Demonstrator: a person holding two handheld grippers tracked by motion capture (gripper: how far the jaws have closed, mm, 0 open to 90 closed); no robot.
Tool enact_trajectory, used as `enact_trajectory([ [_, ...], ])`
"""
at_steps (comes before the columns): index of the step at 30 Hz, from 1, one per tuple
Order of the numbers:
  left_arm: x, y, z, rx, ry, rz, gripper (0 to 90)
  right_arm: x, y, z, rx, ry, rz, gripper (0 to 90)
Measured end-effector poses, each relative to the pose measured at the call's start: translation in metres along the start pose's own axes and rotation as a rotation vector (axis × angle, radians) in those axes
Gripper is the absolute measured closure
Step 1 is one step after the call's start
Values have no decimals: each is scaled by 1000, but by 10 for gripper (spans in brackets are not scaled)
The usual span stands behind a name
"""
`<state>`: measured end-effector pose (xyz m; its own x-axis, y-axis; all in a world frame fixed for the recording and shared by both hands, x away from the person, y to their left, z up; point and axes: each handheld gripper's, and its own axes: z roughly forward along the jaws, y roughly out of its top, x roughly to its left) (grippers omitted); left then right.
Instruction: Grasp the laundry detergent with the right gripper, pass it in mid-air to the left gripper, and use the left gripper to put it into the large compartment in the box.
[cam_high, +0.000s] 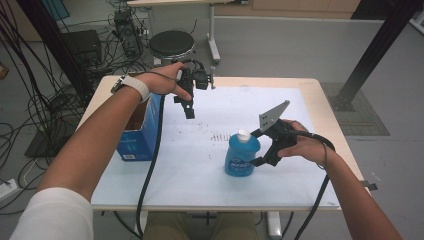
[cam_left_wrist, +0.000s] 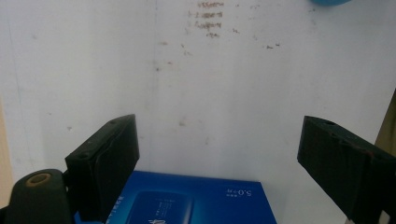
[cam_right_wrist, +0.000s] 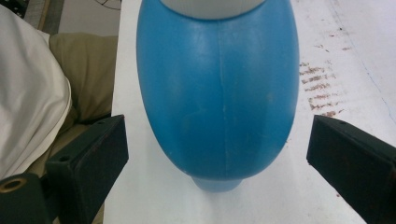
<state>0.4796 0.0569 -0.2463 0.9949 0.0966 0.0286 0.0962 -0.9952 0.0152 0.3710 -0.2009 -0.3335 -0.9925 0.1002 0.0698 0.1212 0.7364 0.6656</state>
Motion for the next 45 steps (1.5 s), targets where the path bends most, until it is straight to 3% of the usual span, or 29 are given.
enact_trajectory([
  [45,0,0,-1,-2,5,-3,132,0,-1,2,-17,-6,10,50],
])
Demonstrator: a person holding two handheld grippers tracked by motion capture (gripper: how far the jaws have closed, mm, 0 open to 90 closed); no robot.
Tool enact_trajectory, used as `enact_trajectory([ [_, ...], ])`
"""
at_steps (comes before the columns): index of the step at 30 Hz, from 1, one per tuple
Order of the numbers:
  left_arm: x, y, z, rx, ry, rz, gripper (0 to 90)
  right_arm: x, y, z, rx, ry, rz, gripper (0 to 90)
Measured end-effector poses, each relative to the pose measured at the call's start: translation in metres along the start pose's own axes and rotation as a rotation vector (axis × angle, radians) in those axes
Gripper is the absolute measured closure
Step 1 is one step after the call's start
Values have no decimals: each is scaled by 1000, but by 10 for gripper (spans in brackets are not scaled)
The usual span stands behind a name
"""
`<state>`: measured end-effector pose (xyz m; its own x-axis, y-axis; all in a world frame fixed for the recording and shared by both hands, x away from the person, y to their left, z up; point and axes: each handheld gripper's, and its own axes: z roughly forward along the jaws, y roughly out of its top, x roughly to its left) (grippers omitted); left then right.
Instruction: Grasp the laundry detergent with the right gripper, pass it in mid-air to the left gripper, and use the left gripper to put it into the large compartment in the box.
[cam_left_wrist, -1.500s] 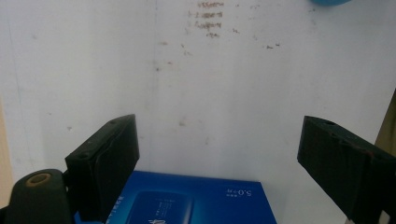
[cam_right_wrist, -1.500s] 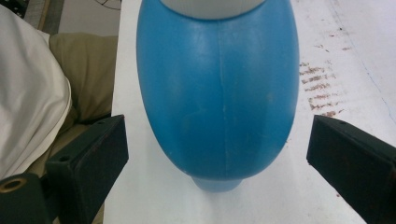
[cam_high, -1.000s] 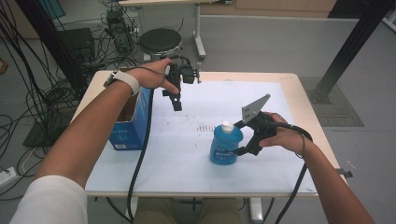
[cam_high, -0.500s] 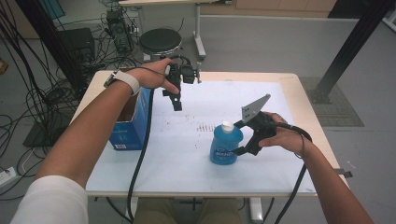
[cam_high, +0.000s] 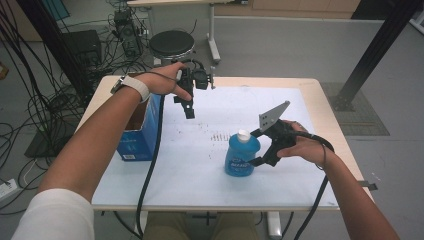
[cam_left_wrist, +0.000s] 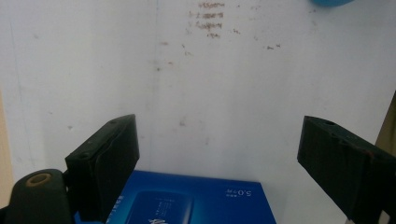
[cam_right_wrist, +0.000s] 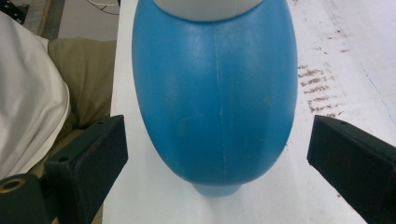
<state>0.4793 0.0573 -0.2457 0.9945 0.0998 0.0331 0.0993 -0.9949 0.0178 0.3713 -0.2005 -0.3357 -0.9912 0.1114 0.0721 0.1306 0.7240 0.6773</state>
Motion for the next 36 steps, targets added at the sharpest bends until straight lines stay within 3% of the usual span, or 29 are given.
enact_trajectory([
  [36,-1,1,-1,2,0,2,132,0,0,0,4,5,4,49],
])
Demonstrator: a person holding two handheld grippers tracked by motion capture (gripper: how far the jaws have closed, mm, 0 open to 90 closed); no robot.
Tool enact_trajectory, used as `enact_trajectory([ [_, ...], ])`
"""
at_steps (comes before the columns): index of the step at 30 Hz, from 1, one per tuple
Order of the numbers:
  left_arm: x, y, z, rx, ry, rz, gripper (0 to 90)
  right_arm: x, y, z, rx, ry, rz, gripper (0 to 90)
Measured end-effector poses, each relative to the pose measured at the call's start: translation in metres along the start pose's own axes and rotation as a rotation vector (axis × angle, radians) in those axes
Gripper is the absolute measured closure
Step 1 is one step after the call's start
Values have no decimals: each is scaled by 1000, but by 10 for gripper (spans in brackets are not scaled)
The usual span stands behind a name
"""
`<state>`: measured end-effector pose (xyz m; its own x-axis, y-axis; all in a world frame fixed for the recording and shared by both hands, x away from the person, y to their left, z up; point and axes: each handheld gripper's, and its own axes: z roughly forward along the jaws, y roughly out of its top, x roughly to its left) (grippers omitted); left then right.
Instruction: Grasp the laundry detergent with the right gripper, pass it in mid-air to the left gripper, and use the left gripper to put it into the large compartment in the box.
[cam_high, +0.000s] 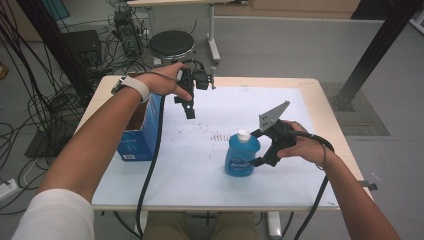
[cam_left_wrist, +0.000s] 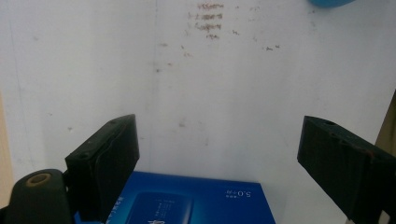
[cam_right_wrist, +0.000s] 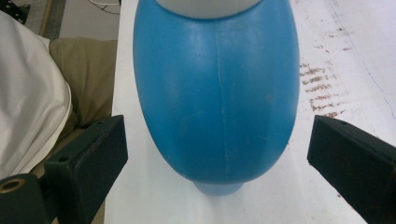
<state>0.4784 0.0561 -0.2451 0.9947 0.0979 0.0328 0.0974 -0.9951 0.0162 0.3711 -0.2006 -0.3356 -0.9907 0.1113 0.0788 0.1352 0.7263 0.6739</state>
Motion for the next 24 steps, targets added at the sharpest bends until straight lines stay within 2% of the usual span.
enact_trajectory([
  [24,0,-3,-1,-7,7,-5,131,-1,2,1,-5,-4,0,49],
])
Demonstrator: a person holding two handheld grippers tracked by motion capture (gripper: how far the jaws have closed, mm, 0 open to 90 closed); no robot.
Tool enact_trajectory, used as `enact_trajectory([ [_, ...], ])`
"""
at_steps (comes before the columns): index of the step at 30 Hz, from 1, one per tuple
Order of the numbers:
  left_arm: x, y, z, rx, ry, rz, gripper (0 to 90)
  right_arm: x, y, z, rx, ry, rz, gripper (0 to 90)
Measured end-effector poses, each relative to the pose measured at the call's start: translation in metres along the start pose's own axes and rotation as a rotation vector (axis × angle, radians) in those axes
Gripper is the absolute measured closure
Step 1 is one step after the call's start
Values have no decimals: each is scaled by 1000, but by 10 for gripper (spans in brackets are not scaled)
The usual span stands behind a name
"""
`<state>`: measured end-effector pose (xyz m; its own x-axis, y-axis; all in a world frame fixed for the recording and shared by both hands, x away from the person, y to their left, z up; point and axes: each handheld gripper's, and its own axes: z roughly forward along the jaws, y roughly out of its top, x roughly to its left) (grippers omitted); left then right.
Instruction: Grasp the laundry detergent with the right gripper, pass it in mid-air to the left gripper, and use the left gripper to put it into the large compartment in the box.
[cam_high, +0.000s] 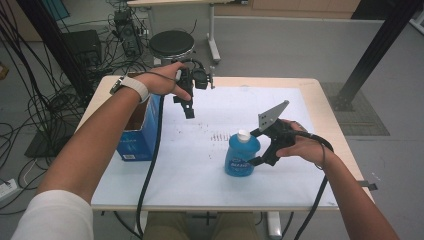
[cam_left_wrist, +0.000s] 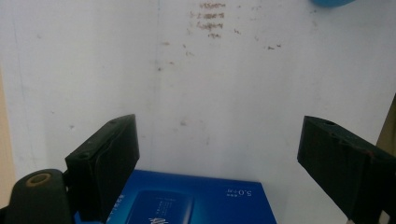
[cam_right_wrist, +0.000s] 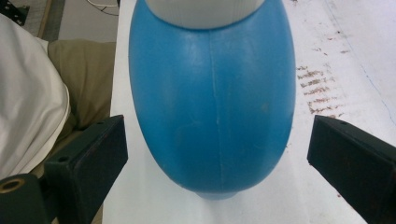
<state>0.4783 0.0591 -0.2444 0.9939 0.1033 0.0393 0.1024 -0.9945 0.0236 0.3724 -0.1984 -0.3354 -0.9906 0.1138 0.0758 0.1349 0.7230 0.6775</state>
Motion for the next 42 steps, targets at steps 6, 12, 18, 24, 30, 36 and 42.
enact_trajectory([
  [6,0,-1,-1,0,2,-4,132,-1,0,0,0,2,5,50],
  [12,0,-1,0,-3,2,-6,132,-1,0,0,-1,0,4,50],
  [18,0,-1,-1,-2,2,-4,132,-1,0,0,-3,-3,2,50],
  [24,0,-1,-1,-6,3,-4,132,-1,0,0,-3,-2,0,50],
  [30,0,-1,-1,-6,4,-3,132,-1,1,1,-4,-1,-3,50],
  [36,0,-1,0,-7,4,-5,132,-1,0,2,-2,1,-3,50],
  [42,0,-2,-1,-6,3,-3,132,-1,0,2,-1,1,-3,50],
])
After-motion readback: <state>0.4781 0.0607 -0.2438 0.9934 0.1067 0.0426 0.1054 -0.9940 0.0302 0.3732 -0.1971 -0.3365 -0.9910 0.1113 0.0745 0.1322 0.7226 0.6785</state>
